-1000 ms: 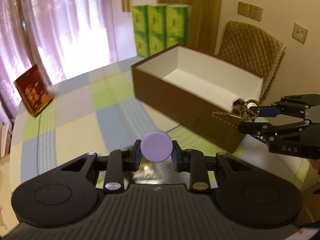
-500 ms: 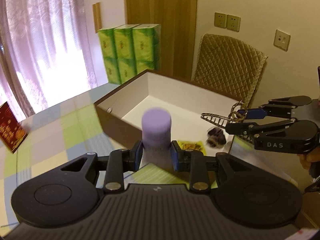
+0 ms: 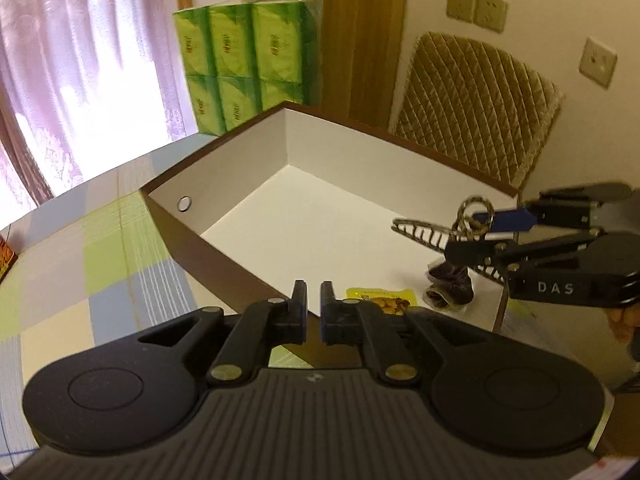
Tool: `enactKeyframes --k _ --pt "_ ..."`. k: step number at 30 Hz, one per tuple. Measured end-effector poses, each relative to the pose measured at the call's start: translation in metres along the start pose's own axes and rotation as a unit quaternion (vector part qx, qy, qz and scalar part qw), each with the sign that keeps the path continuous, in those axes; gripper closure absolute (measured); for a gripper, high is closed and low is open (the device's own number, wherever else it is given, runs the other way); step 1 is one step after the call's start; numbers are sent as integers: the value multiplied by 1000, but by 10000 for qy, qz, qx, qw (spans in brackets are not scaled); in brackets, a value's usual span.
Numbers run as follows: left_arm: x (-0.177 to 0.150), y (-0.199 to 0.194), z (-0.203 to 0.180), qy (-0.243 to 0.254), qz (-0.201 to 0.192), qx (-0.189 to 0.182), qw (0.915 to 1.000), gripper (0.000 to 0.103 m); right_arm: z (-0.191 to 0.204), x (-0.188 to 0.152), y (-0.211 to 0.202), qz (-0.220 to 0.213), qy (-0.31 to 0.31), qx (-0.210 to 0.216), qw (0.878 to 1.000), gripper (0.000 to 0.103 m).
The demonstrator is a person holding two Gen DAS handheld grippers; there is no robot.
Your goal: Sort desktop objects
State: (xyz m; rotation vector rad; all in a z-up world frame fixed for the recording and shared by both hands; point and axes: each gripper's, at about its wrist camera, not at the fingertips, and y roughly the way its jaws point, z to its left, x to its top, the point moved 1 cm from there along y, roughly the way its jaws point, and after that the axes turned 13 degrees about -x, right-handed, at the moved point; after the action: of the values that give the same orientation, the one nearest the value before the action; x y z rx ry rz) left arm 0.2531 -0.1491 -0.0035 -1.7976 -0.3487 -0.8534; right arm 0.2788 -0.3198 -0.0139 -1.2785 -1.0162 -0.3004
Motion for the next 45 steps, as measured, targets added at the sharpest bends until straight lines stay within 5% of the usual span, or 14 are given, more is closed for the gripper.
enactKeyframes --k 4,9,16,26,38,45 --pt "-16 -18 19 -137 63 310 9994 86 -2 -1 2 -5 51 116 9999 67" --pt "-60 -32 38 -248 648 444 9966 68 2 -2 0 7 70 213 9997 67" --pt "-112 -20 44 -239 1480 118 9886 68 7 -5 -3 50 119 175 9998 67" --pt "-131 21 46 202 2082 -147 9778 69 4 -14 -13 119 191 -34 9997 67" --pt "-137 20 38 393 2099 -219 9767 75 3 -16 -16 81 220 -57 9997 67" --pt "-125 -12 36 171 1634 -79 9864 75 4 -11 -12 29 155 0 9999 67"
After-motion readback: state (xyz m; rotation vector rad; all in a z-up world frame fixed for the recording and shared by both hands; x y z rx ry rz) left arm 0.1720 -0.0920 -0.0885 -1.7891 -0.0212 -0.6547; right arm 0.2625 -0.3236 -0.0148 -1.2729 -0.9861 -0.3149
